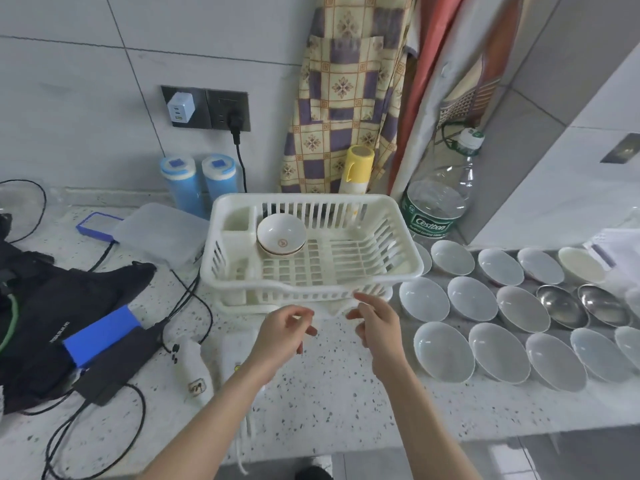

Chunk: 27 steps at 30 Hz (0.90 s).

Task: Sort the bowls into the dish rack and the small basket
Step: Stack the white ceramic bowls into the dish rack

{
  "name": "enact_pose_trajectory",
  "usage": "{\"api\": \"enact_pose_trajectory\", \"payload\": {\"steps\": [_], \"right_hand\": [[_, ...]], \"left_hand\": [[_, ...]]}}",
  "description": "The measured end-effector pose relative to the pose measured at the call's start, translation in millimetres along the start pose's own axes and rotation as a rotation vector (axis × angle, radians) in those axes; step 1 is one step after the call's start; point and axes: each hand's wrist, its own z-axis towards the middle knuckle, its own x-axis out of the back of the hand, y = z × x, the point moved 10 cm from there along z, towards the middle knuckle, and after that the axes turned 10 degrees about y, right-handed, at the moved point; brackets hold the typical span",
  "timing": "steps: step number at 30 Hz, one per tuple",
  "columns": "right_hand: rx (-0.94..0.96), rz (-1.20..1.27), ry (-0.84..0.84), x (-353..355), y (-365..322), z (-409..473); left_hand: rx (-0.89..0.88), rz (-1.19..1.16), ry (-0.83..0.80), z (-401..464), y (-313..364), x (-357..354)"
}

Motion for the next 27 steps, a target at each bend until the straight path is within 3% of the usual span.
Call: {"api": "enact_pose_trajectory", "payload": {"steps": [6,12,17,27], "right_hand": [[-0.116,0.030,0.231,93,48,-9],[-0.330,0.241,0.439,178,93,8],[-0.477,0.280,0.349,214,129,29],[-0.589,0.072,0.240,292,151,66]], "left_hand": [[0.091,0.078,-0.184,-34,-44,-75],[0.160,0.151,-0.299,-54,-60,-144],[0.316,0.170,-0.296,-58,-61,-200],[0.541,-0.006,-0.037,-67,-74,-269]]}}
